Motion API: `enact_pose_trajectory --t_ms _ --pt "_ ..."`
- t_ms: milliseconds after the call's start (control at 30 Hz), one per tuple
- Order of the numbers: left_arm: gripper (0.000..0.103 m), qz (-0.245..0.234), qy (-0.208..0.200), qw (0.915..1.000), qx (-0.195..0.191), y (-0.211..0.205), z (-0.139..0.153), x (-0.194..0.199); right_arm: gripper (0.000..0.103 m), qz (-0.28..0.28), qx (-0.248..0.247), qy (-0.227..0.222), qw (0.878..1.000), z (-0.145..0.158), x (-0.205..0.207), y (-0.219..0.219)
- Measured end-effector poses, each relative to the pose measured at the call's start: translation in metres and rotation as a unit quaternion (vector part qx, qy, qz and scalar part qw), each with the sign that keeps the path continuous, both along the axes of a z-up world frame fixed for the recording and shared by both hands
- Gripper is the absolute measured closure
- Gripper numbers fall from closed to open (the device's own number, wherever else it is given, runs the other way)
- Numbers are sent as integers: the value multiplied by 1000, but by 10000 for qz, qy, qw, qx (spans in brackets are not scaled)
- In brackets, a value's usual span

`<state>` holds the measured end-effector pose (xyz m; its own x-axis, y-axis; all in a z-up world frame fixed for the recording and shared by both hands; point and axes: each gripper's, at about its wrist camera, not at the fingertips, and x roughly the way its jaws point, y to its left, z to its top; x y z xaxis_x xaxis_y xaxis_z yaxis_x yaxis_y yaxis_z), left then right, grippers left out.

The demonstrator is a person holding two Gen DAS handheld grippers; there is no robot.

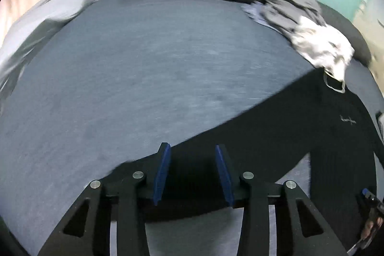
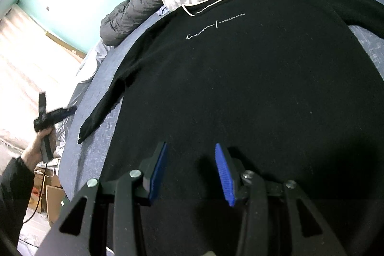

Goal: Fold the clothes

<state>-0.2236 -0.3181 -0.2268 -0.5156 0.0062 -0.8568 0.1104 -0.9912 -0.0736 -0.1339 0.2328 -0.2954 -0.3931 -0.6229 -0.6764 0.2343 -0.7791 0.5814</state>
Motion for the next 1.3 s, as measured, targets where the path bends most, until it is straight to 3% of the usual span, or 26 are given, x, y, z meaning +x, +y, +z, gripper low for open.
enact_pose_trajectory --t_ms 200,300,633,667,767,1100,1300 --pt "54 -640 -23 9979 12 77 -8 -65 52 -240 190 -27 9995 0 -9 9" --pt "44 -815 -24 9967 -31 105 -11 -91 45 -273 440 111 9986 4 -13 9" --pt "44 -1151 -108 9932 -147 162 -36 -154 40 -164 1055 440 9933 8 -20 4" --pt "47 -1190 -122 9926 -184 165 -39 -158 40 -154 1064 436 9932 8 -21 4" --pt "96 -1285 -188 9909 -364 171 -46 -165 40 -114 1021 418 9938 6 -21 4" --pt "101 -962 92 9946 -378 149 -33 -188 40 -48 1042 401 9937 2 -21 5" --pt "100 -761 -207 9964 -323 136 -50 -213 40 -47 1027 377 9940 -1 -23 8"
